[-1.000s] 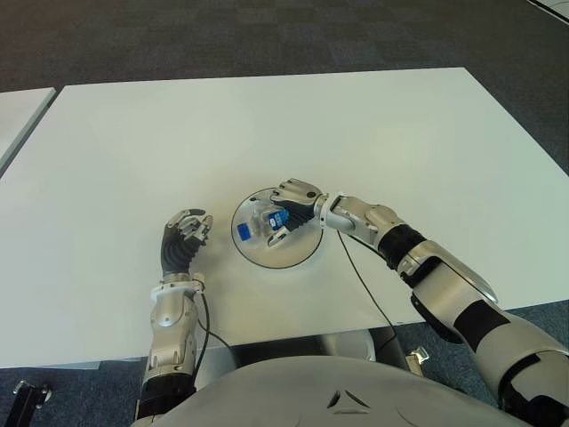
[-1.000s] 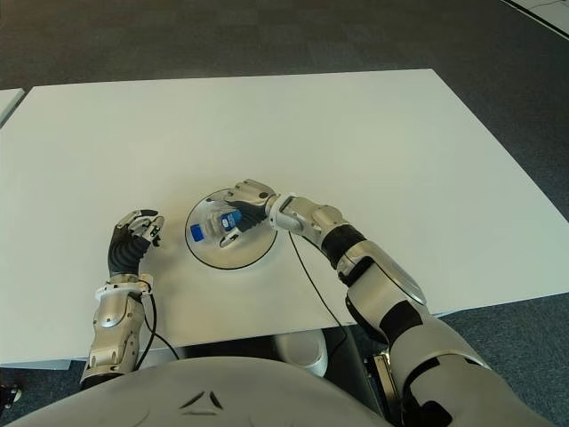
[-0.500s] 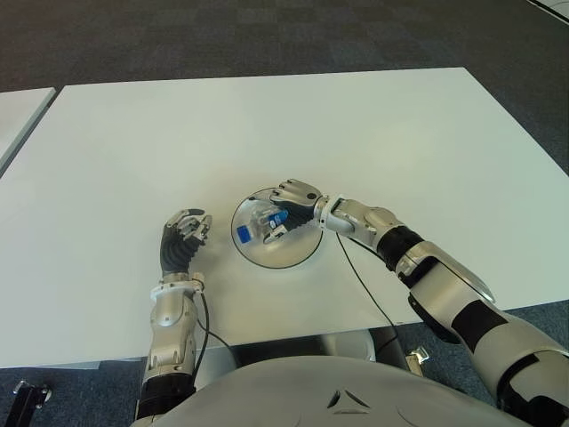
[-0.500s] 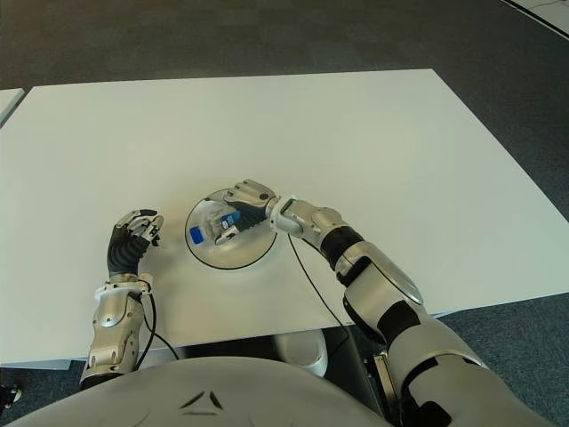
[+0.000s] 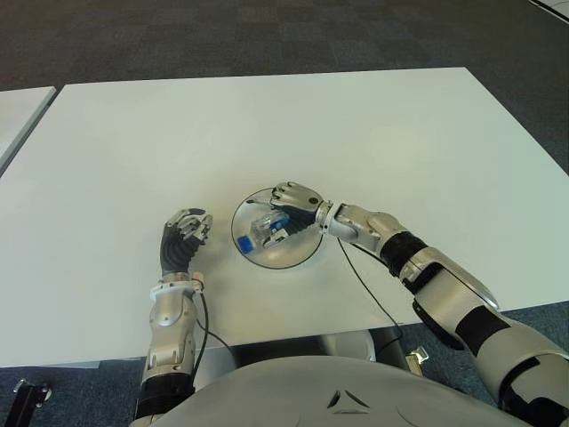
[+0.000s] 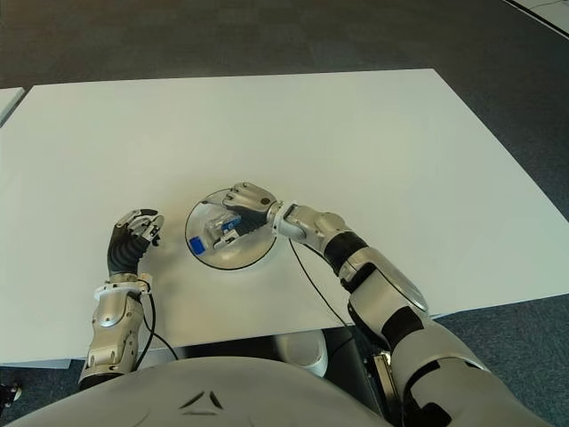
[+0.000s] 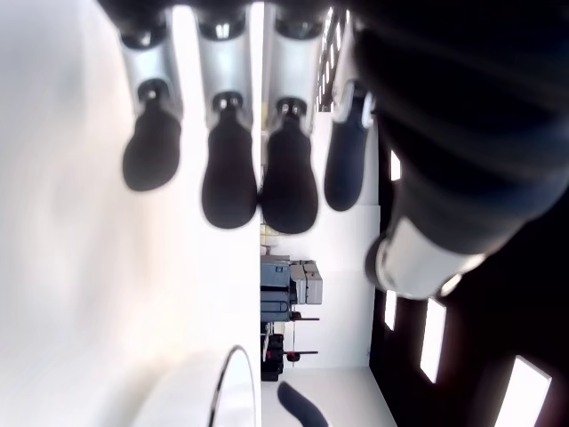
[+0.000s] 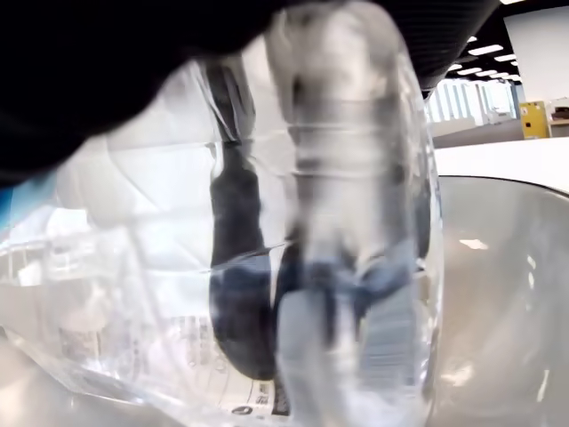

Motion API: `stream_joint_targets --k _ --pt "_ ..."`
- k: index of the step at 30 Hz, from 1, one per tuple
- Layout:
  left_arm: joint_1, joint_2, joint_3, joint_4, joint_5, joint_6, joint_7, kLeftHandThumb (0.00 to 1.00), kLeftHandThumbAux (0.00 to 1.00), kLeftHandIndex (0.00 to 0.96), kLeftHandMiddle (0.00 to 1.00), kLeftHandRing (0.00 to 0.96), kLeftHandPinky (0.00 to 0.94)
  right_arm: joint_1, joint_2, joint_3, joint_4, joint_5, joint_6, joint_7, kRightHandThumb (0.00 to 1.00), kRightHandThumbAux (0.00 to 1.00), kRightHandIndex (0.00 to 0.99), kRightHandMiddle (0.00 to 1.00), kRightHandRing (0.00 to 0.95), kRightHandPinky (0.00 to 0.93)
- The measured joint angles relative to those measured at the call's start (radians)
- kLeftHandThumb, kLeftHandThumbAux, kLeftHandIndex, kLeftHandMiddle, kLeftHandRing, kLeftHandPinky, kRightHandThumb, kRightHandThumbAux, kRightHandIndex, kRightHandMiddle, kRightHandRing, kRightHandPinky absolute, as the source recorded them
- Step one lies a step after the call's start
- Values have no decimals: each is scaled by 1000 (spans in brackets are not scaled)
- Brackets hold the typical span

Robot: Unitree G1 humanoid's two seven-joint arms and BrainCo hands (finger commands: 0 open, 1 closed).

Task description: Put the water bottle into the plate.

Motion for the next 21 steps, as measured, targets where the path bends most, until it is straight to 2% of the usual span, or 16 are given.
stream_joint_targets --k 10,21 --pt "-3 1 2 -1 -3 22 -1 704 720 434 729 717 716 51 -23 -14 -83 -2 32 -6 270 103 0 0 0 0" --pt "-9 1 2 0 5 20 2 702 720 434 733 722 729 89 -38 -32 -145 -2 61 5 240 107 0 0 0 0"
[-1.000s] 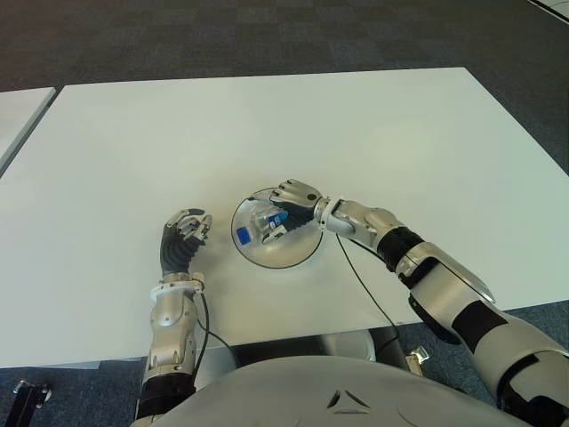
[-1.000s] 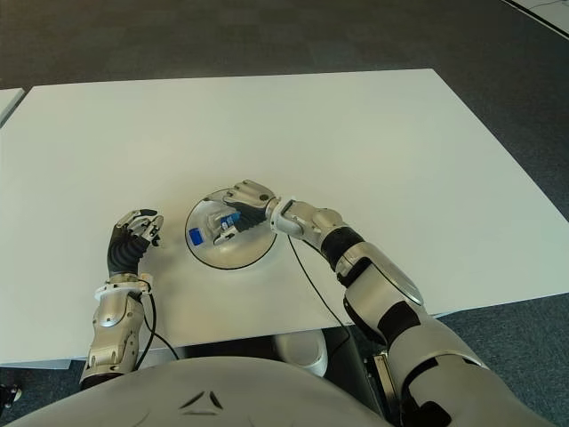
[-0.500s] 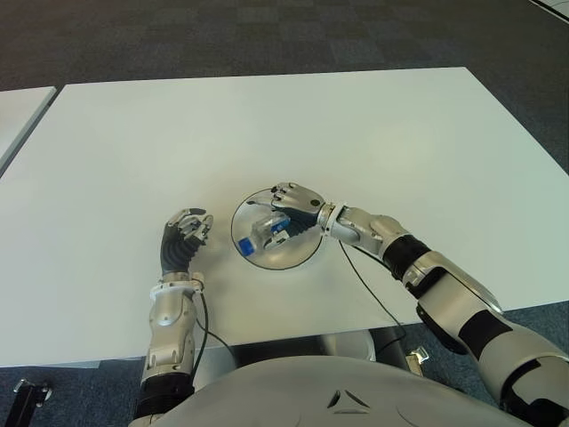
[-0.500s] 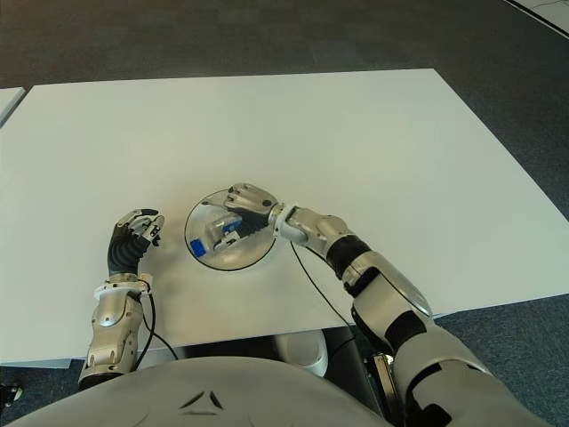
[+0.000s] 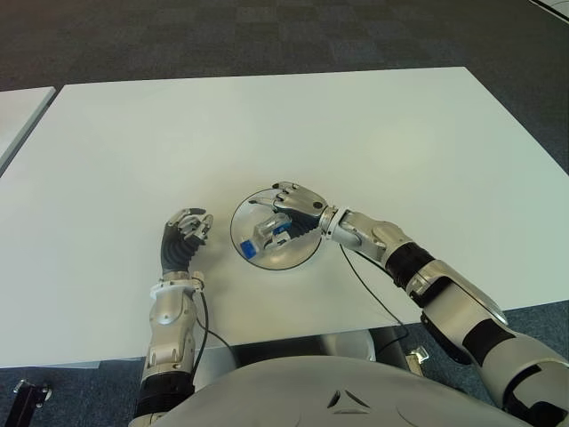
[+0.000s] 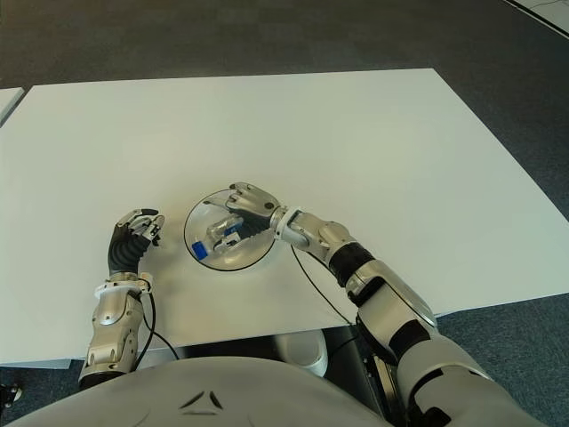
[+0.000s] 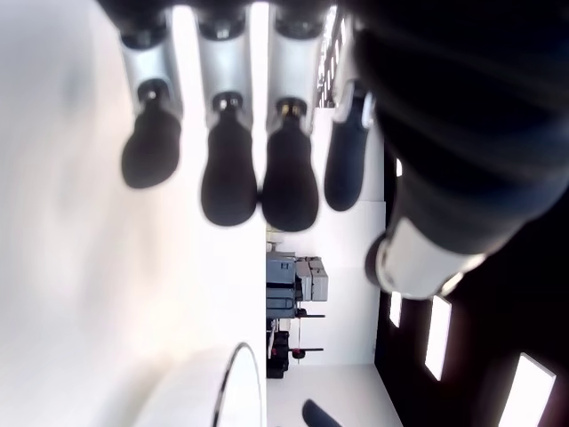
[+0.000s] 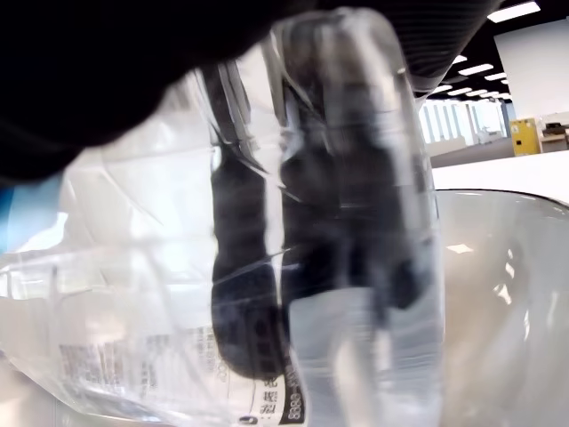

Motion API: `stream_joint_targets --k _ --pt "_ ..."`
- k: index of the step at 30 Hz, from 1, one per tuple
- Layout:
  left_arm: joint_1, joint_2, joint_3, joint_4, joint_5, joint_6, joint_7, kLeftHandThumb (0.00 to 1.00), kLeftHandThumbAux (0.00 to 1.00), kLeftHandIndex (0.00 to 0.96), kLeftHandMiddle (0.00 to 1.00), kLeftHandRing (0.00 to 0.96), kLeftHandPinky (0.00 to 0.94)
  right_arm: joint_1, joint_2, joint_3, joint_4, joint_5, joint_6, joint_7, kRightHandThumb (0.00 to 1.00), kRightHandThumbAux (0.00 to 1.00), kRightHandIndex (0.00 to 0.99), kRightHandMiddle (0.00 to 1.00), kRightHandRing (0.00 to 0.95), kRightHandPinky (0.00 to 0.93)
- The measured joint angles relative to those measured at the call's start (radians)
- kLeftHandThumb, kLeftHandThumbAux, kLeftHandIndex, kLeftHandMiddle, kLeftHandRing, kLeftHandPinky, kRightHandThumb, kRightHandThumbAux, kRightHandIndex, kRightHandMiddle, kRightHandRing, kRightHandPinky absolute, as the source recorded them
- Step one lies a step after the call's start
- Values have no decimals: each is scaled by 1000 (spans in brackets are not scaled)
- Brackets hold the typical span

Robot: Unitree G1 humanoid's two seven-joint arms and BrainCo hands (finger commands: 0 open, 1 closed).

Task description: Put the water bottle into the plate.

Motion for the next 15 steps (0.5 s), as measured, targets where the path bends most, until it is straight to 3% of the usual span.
stream_joint_targets --k 15 --pt "-10 0 0 6 -1 -21 0 702 720 434 726 716 714 33 -14 -10 -51 -5 23 -11 236 128 0 0 0 0"
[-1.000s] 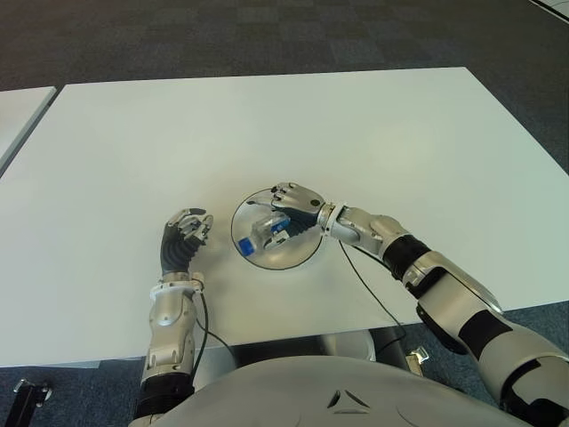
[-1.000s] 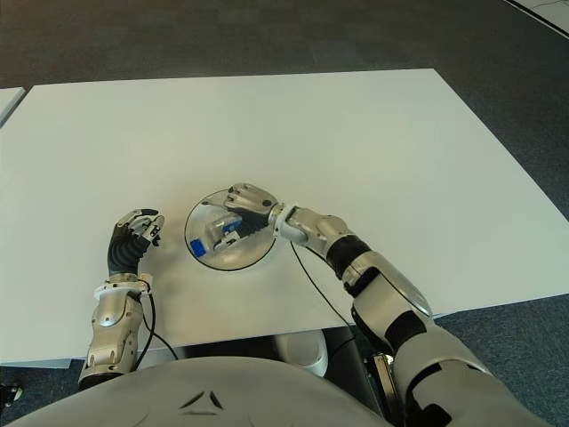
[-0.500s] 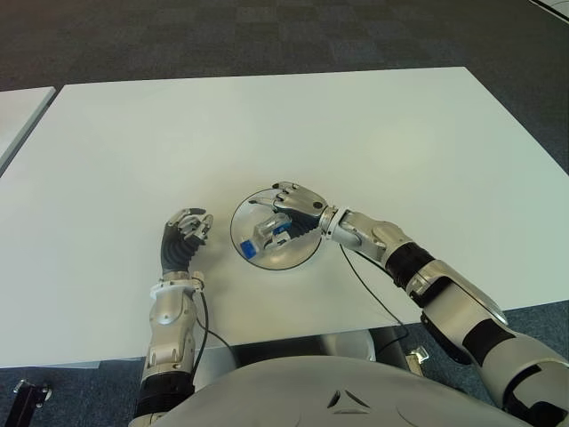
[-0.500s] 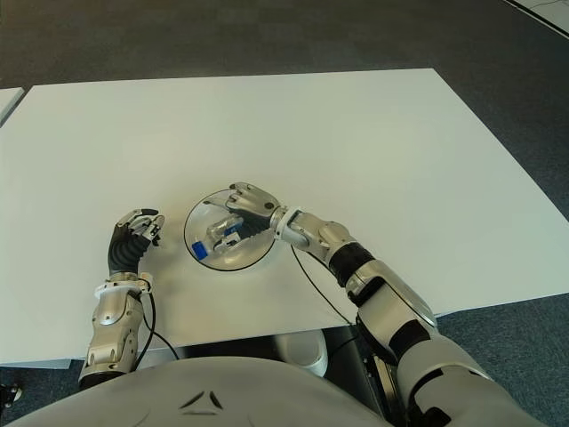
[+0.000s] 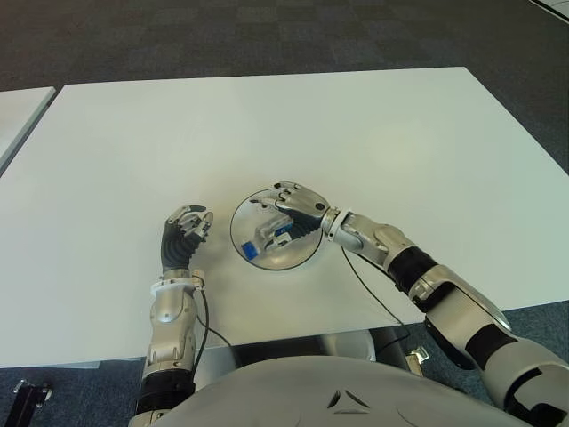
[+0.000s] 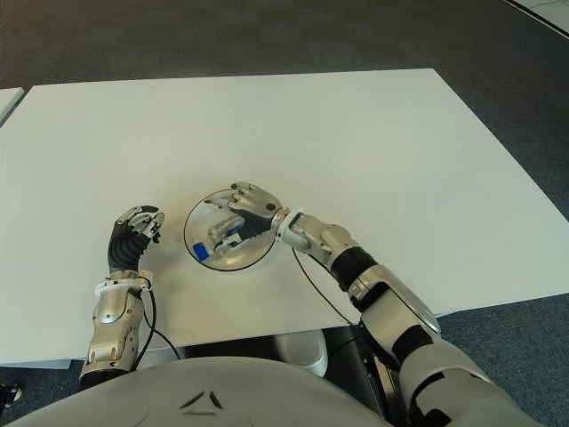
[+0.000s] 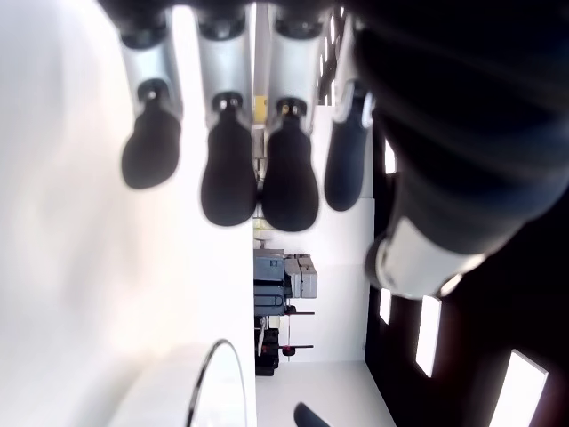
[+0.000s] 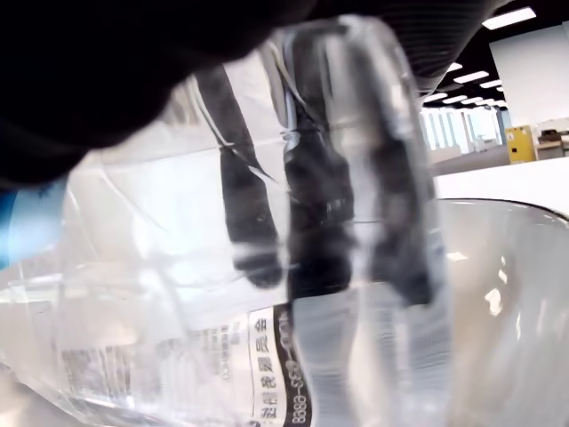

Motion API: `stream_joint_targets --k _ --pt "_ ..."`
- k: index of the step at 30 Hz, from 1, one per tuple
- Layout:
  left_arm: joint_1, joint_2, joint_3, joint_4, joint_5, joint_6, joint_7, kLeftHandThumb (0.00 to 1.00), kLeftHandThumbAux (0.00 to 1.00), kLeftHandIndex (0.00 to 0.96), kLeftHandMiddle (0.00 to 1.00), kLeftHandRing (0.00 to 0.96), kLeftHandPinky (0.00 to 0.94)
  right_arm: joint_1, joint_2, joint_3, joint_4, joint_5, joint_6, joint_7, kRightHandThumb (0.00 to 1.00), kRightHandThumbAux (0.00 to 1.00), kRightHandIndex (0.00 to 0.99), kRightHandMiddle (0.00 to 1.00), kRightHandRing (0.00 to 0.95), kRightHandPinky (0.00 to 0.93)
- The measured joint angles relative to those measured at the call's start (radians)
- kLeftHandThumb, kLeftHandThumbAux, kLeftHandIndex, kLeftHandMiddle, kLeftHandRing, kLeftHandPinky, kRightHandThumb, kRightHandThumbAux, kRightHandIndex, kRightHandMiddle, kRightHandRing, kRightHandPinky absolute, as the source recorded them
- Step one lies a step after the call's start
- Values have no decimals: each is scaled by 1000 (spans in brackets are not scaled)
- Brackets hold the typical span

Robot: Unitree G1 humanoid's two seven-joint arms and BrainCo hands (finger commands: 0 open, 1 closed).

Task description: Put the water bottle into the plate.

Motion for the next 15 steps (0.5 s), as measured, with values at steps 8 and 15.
stream_joint_targets --k 8,15 --pt "0 1 0 0 -1 0 -1 701 720 434 726 715 720 12 -11 0 -33 -20 16 -27 245 127 0 0 0 0" --pt "0 3 0 0 -4 0 -8 700 720 434 726 714 715 17 -11 0 -43 -43 29 -66 240 136 0 0 0 0"
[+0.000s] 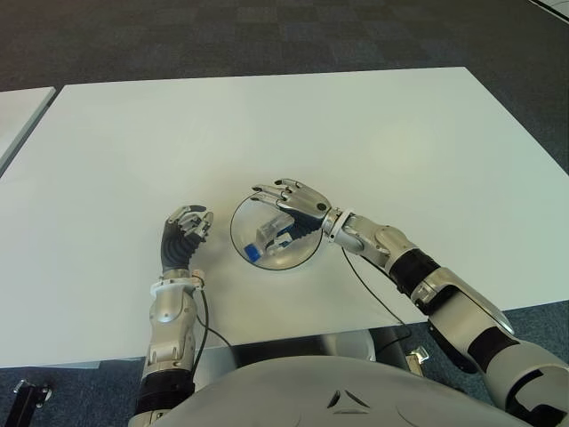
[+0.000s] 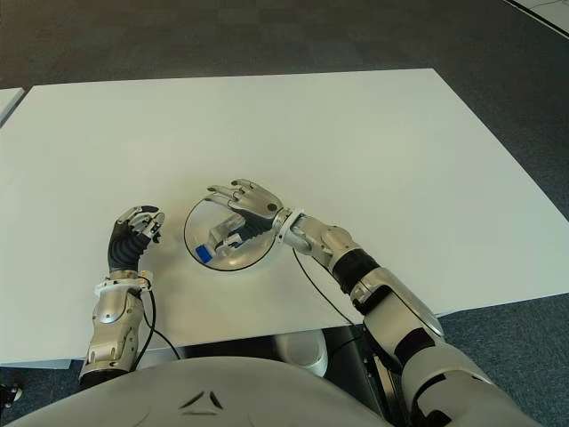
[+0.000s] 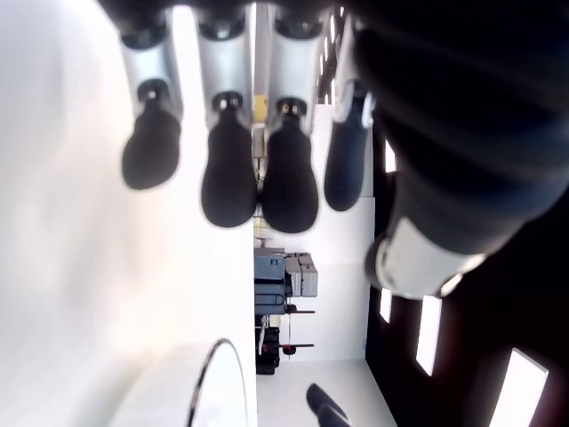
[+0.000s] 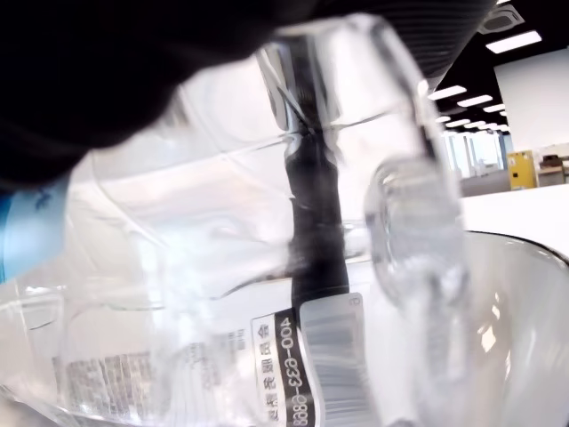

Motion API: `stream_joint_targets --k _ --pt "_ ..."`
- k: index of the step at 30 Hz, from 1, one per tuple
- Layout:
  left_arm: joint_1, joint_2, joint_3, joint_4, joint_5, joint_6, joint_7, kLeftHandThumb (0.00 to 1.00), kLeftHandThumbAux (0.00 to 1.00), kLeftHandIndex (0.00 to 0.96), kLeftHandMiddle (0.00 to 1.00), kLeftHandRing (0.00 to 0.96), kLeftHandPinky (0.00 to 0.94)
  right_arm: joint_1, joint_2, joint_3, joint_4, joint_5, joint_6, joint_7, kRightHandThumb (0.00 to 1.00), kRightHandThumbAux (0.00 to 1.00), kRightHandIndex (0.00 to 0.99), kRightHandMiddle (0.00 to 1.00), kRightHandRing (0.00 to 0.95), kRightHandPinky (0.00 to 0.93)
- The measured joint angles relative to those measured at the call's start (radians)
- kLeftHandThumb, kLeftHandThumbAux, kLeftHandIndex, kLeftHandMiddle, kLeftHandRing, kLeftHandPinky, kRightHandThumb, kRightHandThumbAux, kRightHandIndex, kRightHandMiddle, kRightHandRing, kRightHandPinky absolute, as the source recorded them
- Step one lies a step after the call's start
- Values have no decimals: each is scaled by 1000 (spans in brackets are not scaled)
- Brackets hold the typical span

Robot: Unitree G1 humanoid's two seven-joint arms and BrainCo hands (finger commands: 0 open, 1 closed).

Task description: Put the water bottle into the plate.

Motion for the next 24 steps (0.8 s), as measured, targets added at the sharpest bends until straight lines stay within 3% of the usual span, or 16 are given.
stream_joint_targets --k 24 --pt "0 9 -1 1 -13 -11 -9 699 722 433 736 721 723 5 3 13 21 -105 16 -248 168 223 0 0 0 0"
